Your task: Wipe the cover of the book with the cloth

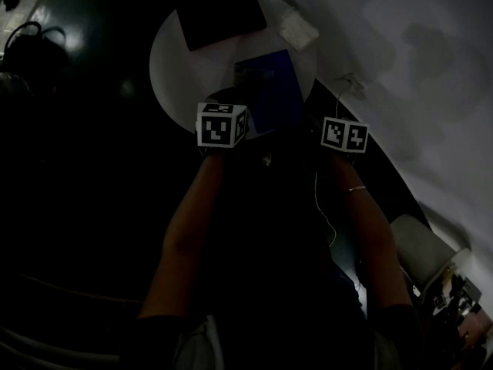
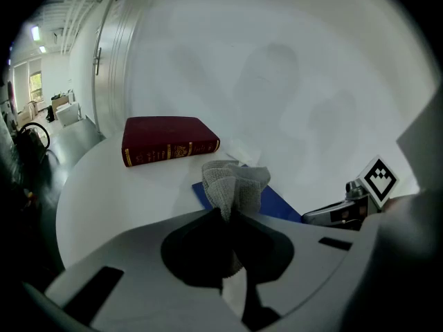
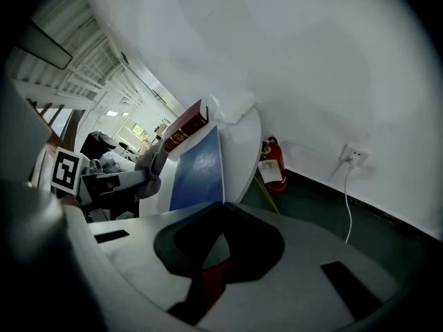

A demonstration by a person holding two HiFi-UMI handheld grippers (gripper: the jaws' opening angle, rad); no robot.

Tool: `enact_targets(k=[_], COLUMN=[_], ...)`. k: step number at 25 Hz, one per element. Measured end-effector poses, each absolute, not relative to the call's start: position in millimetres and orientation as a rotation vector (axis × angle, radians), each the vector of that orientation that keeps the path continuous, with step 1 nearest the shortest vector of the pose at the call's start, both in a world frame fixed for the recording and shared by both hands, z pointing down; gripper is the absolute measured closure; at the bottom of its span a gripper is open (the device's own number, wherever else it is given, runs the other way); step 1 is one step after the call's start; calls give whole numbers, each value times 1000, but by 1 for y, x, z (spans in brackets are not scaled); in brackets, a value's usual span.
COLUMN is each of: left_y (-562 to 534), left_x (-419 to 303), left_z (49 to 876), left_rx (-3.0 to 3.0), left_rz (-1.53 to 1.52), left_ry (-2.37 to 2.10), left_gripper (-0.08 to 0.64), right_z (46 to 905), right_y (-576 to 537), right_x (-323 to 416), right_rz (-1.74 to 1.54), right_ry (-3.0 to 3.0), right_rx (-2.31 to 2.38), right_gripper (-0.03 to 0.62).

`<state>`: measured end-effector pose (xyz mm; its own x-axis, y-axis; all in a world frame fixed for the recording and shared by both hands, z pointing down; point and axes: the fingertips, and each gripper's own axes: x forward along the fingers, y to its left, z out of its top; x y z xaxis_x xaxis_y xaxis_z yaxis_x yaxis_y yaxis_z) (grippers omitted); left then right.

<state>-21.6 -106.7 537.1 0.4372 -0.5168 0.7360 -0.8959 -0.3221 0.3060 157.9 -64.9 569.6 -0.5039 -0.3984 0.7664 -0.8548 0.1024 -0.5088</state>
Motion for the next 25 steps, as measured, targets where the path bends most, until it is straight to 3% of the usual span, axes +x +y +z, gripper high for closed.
enact_targets(k=[25], left_y=[-122], left_x=[-1], left_z=[532], left_rx=[2027], left_rz=[649], left_ry=[-1154], left_gripper=[526], right_z=[580], right_y=[-94], right_x=[164], right_rz=[914], right_ry=[-1913], right_rx=[1282], right_gripper=[560])
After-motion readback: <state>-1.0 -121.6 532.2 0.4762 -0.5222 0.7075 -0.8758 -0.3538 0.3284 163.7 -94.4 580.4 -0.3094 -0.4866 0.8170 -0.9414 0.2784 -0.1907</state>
